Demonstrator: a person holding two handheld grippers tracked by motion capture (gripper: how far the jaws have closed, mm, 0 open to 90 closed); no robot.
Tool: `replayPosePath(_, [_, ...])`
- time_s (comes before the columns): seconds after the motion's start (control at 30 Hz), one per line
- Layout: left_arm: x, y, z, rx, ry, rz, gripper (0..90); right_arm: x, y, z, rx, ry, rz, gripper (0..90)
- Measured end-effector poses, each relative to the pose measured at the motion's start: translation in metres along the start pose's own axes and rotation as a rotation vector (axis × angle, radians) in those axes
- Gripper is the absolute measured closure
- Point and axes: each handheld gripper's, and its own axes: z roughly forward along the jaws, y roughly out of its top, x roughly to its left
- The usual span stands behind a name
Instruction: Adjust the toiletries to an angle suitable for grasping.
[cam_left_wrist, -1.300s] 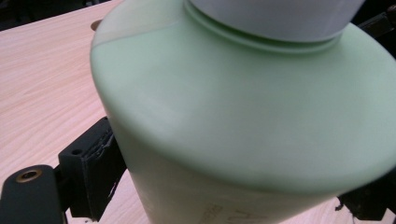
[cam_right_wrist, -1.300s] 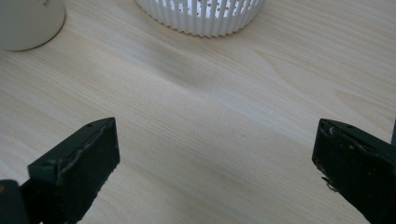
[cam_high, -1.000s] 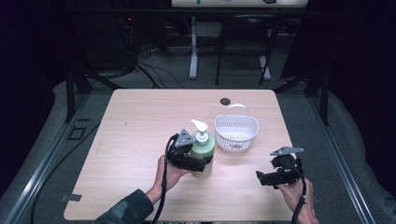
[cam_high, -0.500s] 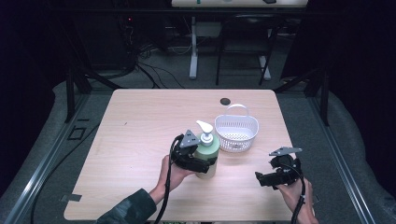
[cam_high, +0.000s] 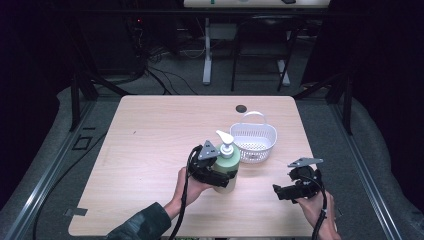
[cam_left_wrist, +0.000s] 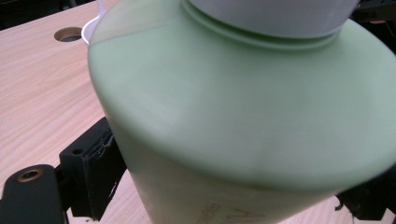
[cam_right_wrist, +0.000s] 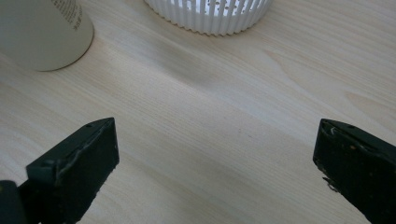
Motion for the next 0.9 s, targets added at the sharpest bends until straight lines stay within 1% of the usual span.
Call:
replayPosePath(0.23, [-0.005, 0.003, 0.005, 0.006, -0.010, 0.005, 10.6, 0.000, 0.000, 0.000, 0.004, -0.003, -0.002, 0.0])
replayPosePath(0.27, [-0.006, 0.004, 0.006, 0.012, -0.014, 0.010, 10.6, -0.001, 0.000, 0.000, 0.002, -0.001, -0.003, 0.0])
replayPosePath(0.4, [-0.010, 0.007, 0.011, 0.008, -0.025, 0.017, 10.6, 0.000, 0.000, 0.000, 0.002, 0.003, -0.012, 0.0])
replayPosePath(0.57, [-0.013, 0.009, 0.016, 0.009, -0.032, 0.020, 10.5, 0.000, 0.000, 0.000, -0.003, 0.009, -0.009, 0.0])
replayPosePath(0.9, [-0.013, 0.010, 0.014, 0.016, -0.029, 0.000, 9.6, 0.000, -0.001, -0.001, -0.009, 0.014, -0.015, 0.0])
